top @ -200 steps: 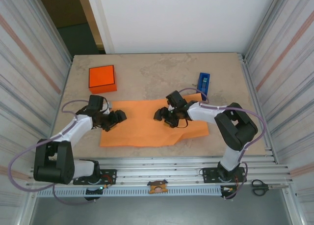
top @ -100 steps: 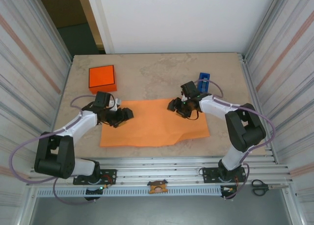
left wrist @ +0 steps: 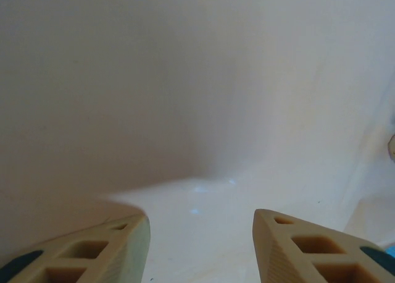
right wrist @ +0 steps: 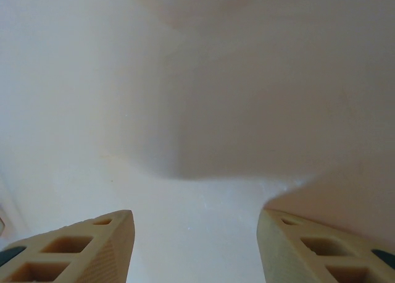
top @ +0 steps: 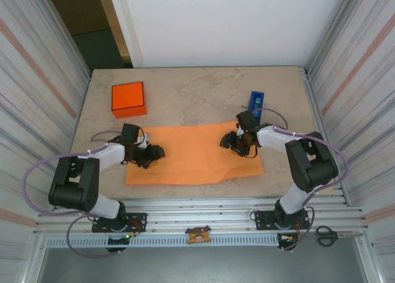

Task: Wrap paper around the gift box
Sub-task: Move the wrapping paper to the center of the table, then move the gift box to the top-center of the table.

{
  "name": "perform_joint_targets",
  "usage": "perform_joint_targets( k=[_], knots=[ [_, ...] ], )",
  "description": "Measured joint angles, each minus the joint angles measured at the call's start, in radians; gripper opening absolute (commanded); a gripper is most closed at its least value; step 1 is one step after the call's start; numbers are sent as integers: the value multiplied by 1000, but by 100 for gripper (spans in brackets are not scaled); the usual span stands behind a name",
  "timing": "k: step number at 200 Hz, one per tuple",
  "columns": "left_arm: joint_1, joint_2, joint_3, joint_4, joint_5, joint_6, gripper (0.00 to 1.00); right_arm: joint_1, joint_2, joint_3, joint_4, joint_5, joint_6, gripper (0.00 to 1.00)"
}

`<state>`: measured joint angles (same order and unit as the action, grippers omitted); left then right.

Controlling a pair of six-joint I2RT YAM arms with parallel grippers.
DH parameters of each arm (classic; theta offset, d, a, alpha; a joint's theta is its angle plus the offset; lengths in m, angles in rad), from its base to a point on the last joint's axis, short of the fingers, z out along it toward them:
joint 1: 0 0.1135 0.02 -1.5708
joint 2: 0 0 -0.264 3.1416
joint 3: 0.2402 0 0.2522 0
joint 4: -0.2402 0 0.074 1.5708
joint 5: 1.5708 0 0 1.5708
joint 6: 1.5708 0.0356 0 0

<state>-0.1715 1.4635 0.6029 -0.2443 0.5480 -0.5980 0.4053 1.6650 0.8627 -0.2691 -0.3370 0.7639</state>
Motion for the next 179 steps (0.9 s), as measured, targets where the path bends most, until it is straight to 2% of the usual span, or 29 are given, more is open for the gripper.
perform_joint_targets(
  k=[18,61,79,97,111,138,156,179],
  knots=[
    [13,-9,-17,23,16,-6,51,-1,-6,-12,14,-2,-17,52],
    [29,-66,-11,-10,9,-5,66,6,-9,-1,18,-43,-63,57],
    [37,-109,56,-82,-2,6,74,24,-9,53,6,-55,-77,59],
    [58,-136,193,-152,-30,34,81,56,-10,134,10,-61,-91,61],
    [102,-134,312,-183,-60,61,84,83,-10,195,23,-61,-94,61],
    [248,-74,487,-224,-108,105,87,120,-1,273,64,-62,-92,62],
    [333,34,593,-260,-156,134,90,135,30,311,89,-71,-87,64],
    [388,193,713,-291,-198,166,94,147,79,340,105,-82,-71,66]
  ],
)
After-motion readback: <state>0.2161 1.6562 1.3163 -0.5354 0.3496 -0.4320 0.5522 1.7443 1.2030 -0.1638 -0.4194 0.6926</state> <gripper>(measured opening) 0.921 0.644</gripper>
